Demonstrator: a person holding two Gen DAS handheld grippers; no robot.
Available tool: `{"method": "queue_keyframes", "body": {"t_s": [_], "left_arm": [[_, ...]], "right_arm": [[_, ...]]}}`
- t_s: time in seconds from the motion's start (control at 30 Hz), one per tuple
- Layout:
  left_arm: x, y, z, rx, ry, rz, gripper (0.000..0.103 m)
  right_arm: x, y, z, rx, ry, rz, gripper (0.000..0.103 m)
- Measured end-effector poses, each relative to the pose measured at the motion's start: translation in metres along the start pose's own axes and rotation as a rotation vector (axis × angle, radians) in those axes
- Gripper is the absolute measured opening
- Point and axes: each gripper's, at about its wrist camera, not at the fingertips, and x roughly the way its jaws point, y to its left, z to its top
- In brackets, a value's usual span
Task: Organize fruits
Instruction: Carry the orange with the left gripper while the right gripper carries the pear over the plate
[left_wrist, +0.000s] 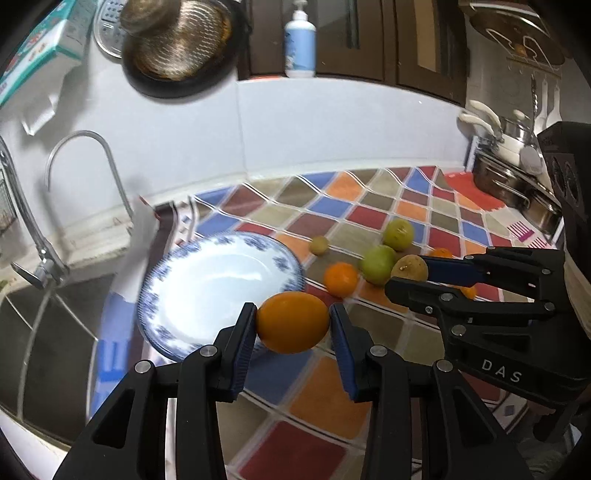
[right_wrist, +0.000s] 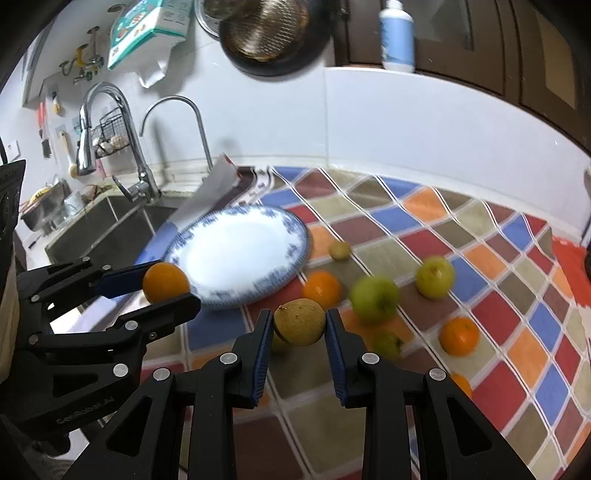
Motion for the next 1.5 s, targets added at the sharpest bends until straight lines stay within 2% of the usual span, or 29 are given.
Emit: {"method": "queue_keyframes", "body": {"t_s": [0.3,0.5,0.73,1.03,1.4,1.5], "left_arm": [[0.010,0.050,0.018,0.003,-0.035,0.041,0.040],[0.030,0.076,0.023,0.030,-0.025,0.060,0.040],[0.066,0.107,0.030,0.003,0.011,0.078,0.040],[0.125,0.137,0.033,-0.032,0.102,0.058,0.040],[0.163,0.143,0.031,-0.041,0.163,0.021,0.040],[0.161,0.143,0.032,-0.048,0.154,0.016,0.048]], "right_arm": [[0.023,0.034,0.041,-0.015,-0.056,0.003,0.029],[0.051,0.048,0.067,-0.018,-0.041,-0.007,0.029],[0.101,0.054,0.090,-0.016,0.031,-0.015,0.029],[0.164,0.050,0.097,0.009,0.148,-0.023,0.029],[0.199,0.039,0.097,0.049,0.220,-0.026,0.029],[0.200,0.038,0.096,0.053,0.224,-0.031,0.031]]}}
